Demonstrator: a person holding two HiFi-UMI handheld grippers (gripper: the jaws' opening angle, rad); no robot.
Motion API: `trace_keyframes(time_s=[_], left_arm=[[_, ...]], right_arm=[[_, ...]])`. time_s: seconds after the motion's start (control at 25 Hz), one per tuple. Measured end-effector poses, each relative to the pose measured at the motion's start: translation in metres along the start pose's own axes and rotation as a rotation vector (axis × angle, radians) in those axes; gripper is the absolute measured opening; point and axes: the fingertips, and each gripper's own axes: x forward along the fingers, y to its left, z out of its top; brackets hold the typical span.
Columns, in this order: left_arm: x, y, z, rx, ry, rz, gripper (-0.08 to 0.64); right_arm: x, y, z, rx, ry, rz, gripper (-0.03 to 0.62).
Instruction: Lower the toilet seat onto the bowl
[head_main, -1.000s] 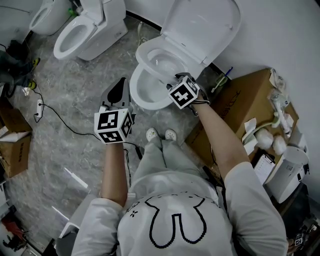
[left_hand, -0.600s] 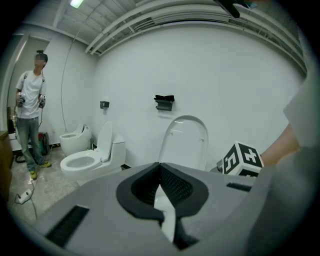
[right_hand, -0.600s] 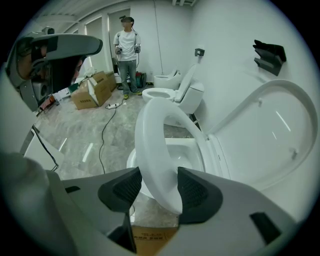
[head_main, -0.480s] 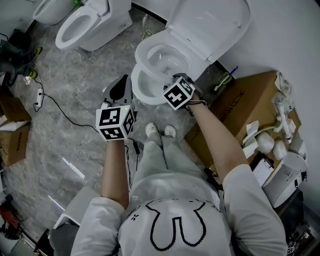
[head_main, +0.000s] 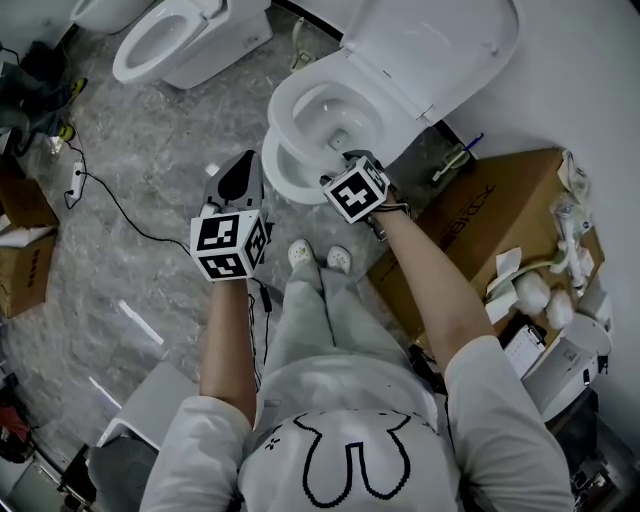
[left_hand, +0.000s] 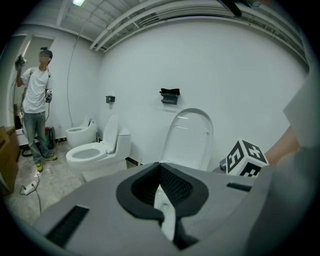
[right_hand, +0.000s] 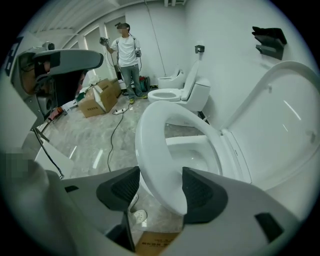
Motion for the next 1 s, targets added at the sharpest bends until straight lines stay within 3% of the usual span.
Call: trace_keyframes(time_s=[1.0], left_arm=[[0.016, 0.003, -0.069, -0.023, 0.058, 0.018, 0.009]], right_arm=[[0.055, 0.033, -0.032, -0.051, -0.018, 0.107, 0.268]])
